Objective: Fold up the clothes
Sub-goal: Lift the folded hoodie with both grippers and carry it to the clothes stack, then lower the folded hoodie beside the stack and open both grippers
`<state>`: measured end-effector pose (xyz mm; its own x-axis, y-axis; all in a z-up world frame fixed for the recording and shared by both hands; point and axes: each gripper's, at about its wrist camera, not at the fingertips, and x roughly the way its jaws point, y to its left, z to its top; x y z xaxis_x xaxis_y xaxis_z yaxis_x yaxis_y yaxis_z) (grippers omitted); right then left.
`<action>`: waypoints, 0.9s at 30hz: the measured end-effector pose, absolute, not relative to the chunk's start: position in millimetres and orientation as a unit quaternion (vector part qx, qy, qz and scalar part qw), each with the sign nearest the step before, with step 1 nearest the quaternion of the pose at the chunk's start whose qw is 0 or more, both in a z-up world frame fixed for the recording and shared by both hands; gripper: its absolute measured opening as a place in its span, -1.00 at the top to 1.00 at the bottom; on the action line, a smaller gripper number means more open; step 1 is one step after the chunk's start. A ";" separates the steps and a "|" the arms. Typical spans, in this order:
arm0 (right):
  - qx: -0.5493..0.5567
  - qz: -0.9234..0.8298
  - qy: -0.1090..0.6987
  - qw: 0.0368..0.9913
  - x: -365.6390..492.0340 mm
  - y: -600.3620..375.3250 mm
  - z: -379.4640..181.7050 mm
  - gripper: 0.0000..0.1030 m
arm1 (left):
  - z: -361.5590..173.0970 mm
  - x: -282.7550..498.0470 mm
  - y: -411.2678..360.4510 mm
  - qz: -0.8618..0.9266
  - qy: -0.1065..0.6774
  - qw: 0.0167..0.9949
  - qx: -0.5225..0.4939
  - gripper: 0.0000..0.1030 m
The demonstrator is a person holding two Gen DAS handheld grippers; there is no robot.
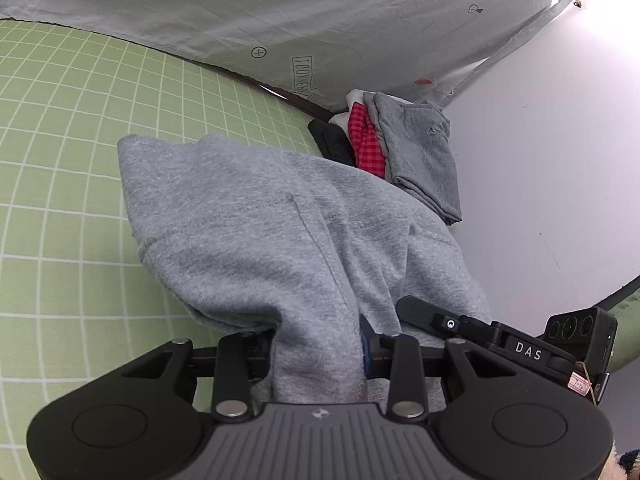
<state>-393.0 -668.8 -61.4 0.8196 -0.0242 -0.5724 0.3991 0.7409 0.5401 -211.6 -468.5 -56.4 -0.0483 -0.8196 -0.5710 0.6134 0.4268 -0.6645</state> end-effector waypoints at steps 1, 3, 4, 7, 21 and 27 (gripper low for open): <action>0.331 -0.108 0.283 0.894 -404.4 -690.8 -54.5 0.09 | -50.5 -227.7 -488.1 -0.522 0.496 0.686 -0.103 0.28; 0.310 -0.090 0.297 0.899 -424.9 -729.8 -40.2 0.09 | -38.9 -255.8 -527.7 -0.523 0.488 0.691 -0.101 0.28; 0.294 -0.083 0.303 0.903 -438.1 -751.6 -29.5 0.09 | -33.4 -267.9 -547.7 -0.527 0.483 0.692 -0.099 0.28; 0.264 -0.075 0.306 0.911 -470.7 -810.2 -4.7 0.09 | -26.7 -296.6 -602.8 -0.543 0.467 0.691 -0.101 0.28; -0.080 -0.282 0.413 0.862 -507.2 -915.4 -23.7 -0.40 | -68.1 -346.8 -708.3 -0.458 0.466 0.756 0.044 -0.06; -0.148 -0.330 0.305 0.881 -524.2 -882.0 -13.4 -0.58 | -62.1 -336.1 -705.3 -0.397 0.436 0.806 0.049 -0.38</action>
<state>-524.2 -882.0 -13.4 0.5962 -0.6713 -0.4403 0.4902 0.7388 -0.4625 -336.1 -705.3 -62.1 0.3047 -0.5976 -0.7417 0.6829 0.6799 -0.2672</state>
